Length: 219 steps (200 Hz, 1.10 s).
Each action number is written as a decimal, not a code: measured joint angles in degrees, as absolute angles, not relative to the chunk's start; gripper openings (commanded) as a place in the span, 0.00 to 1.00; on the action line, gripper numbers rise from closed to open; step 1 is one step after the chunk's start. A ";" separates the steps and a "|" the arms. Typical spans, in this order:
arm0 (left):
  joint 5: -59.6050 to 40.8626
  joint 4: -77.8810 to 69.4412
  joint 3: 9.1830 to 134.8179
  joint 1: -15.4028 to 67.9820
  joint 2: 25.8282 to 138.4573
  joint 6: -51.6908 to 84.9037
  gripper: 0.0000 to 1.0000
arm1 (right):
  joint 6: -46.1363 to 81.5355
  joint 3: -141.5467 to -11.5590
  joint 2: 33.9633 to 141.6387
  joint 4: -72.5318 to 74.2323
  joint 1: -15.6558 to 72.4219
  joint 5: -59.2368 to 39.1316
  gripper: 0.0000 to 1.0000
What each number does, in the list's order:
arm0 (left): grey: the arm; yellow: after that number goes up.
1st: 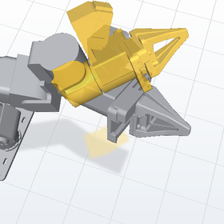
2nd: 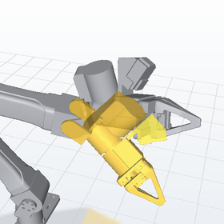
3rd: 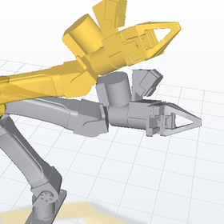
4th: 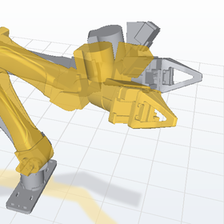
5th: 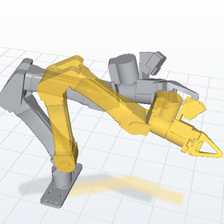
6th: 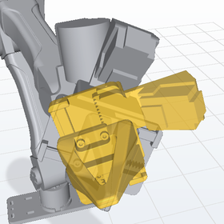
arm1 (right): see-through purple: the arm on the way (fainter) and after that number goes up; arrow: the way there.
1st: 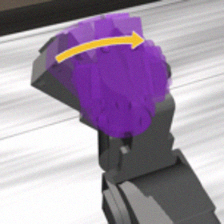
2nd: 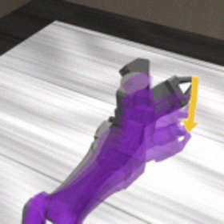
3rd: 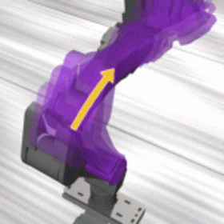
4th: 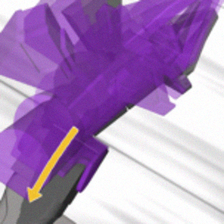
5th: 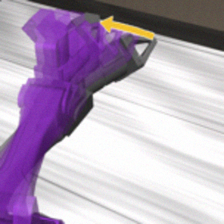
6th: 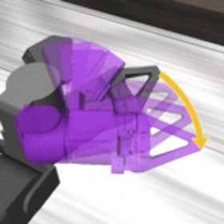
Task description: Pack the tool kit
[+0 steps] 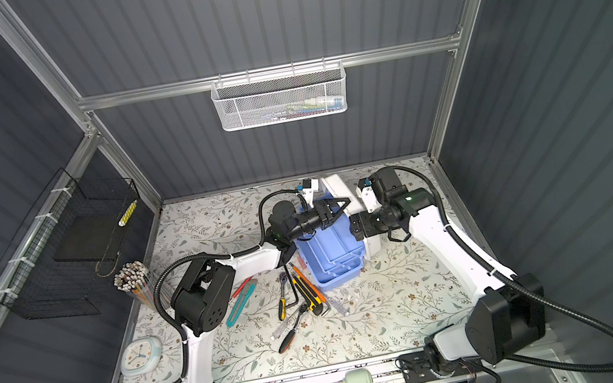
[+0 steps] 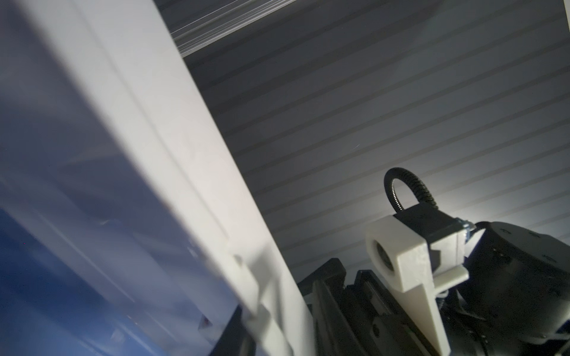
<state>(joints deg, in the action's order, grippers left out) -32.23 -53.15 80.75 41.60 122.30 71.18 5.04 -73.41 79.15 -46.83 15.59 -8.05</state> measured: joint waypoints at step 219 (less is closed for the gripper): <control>-31.51 -32.32 70.96 35.68 103.88 56.36 0.84 | -1.21 -65.17 77.25 -37.06 2.24 -18.76 0.64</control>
